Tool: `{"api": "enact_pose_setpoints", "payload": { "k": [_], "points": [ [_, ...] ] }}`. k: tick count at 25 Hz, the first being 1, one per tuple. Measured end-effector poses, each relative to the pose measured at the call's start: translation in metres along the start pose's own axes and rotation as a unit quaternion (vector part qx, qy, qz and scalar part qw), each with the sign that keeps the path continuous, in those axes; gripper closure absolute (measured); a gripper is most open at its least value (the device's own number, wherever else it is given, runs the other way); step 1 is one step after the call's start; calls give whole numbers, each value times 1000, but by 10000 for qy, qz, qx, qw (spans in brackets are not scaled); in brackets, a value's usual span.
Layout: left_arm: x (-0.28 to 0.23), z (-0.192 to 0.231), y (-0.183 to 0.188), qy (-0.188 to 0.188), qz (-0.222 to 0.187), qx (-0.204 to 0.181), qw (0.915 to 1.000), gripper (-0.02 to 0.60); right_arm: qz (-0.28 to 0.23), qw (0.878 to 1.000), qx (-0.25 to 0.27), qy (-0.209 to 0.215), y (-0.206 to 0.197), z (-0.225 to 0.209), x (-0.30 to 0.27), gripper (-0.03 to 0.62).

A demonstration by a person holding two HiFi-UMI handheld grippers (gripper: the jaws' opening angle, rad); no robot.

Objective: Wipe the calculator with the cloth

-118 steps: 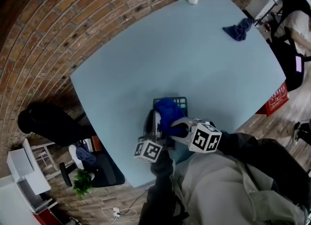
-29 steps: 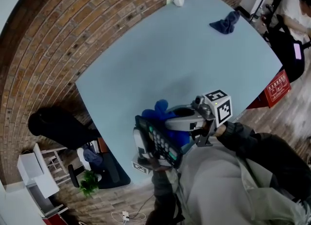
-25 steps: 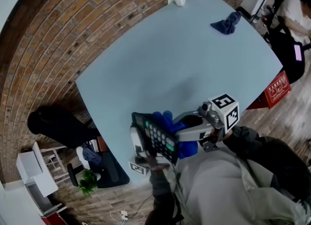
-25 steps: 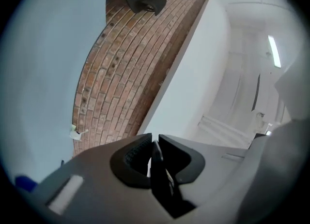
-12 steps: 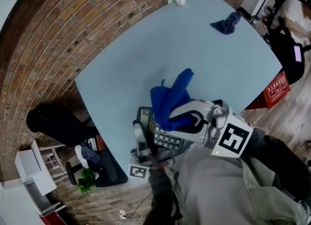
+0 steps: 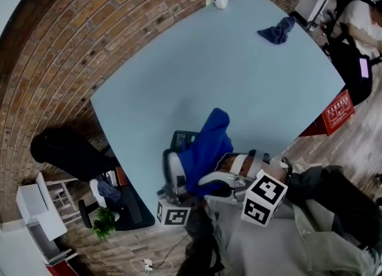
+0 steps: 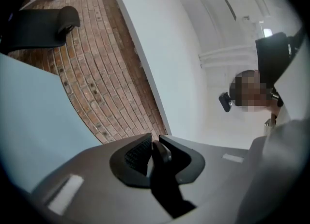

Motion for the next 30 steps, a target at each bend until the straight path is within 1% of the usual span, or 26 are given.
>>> {"api": "enact_pose_setpoints", "payload": {
  "k": [1,2,3,4,6,7,8,9,10,11,12,13,14,15,17,19,20,23,24,25,26,28,29,30],
  "points": [
    [-1,0,0,-75,17,42,10000,535,-59,9998,-208,-54,-4,-4,3,525],
    [-1,-1,-1,-146,36,69,9999,533,-131,9984,-503,-201,-10,-14,7,525],
    [-2,-3,-3,-219,69,73,9997,531,-202,9953,-821,-467,-18,-28,14,525],
    [-4,-6,-5,-299,119,72,9995,531,-262,9900,-1090,-855,-26,-44,22,525],
    [-7,-11,-10,-474,230,113,9985,531,-447,9732,-1447,-1730,-39,-74,36,525],
    [-9,-13,-12,-516,250,151,9982,531,-573,9655,-1579,-1989,-42,-85,39,525],
    [-10,-13,-14,-490,231,185,9984,531,-606,9629,-1662,-2036,-42,-90,38,525],
    [-10,-12,-14,-407,209,197,9988,532,-477,9669,-1612,-1920,-40,-88,36,525],
    [-9,-11,-14,-297,219,171,9992,535,-228,9750,-1388,-1719,-36,-80,30,525],
    [-9,-9,-13,-171,257,102,9995,535,28,9832,-1086,-1464,-31,-69,23,525],
    [-8,-7,-12,-28,294,2,9996,534,181,9892,-873,-1160,-27,-56,16,525],
    [-7,-6,-11,111,304,-87,9994,534,198,9928,-841,-826,-24,-44,11,525],
    [-6,-4,-11,217,268,-140,9993,534,113,9941,-959,-492,-21,-35,8,525],
    [-4,-3,-9,274,186,-158,9993,534,-24,9932,-1147,-185,-17,-27,5,525],
    [-1,0,-3,257,-67,-128,9996,535,-316,9877,-1509,275,-12,-15,5,537],
    [2,1,5,156,-340,-56,9993,534,-525,9798,-1835,604,-14,-7,10,533],
    [3,1,8,66,-466,43,9989,534,-617,9748,-2013,732,-19,-5,15,533],
    [1,-1,13,-171,-837,627,9944,532,-936,9603,-2465,909,-37,-10,32,533],
    [2,1,13,-176,-953,816,9919,531,-995,9586,-2498,932,-41,-11,38,533],
    [3,5,14,-172,-1085,1044,9884,531,-980,9601,-2424,991,-43,-10,43,533],
    [4,10,14,-199,-1252,1360,9826,532,-928,9641,-2248,1065,-42,-7,45,533],
    [5,19,11,-371,-1613,2128,9630,534,-879,9738,-1802,1075,-37,2,45,533],
    [5,21,8,-467,-1699,2424,9541,534,-887,9794,-1548,950,-34,6,44,533],
    [3,22,5,-549,-1686,2619,9487,534,-881,9861,-1210,724,-31,9,42,532]
  ]
}}
Point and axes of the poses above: the fingertips, and each gripper's own axes: x backward along the fingers, z to its left, y out of its top, the point moved 9 cm from there along x, backward along the fingers, and after that the axes turned 13 degrees about x, right-handed, at the moved point
